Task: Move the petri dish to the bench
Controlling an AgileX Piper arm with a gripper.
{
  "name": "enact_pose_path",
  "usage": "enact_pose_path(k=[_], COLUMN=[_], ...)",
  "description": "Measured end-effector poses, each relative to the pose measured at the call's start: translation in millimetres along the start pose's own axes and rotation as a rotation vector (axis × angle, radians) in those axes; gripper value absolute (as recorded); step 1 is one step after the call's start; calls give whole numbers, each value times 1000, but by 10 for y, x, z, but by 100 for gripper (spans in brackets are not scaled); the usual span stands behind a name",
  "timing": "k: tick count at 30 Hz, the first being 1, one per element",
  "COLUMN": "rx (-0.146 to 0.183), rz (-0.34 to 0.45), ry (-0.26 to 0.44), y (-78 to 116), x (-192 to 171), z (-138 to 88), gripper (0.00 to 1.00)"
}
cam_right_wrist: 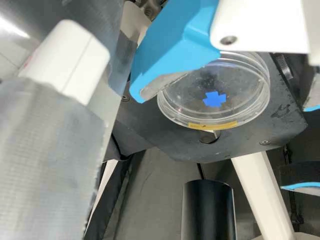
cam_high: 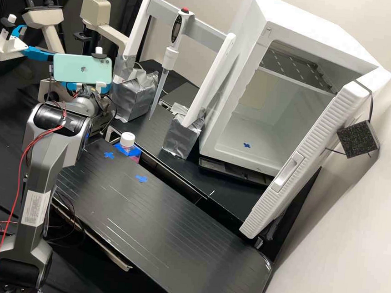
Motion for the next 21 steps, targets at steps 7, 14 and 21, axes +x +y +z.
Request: enact_pose_path(k=[7,14,21], rx=[0,0,0], rz=[-5,-6,-5], ry=[-4,-12,-12], y=[-16,-12,-9], x=[0,-4,-8], z=[-23,-20,-22], gripper=[100,0,0])
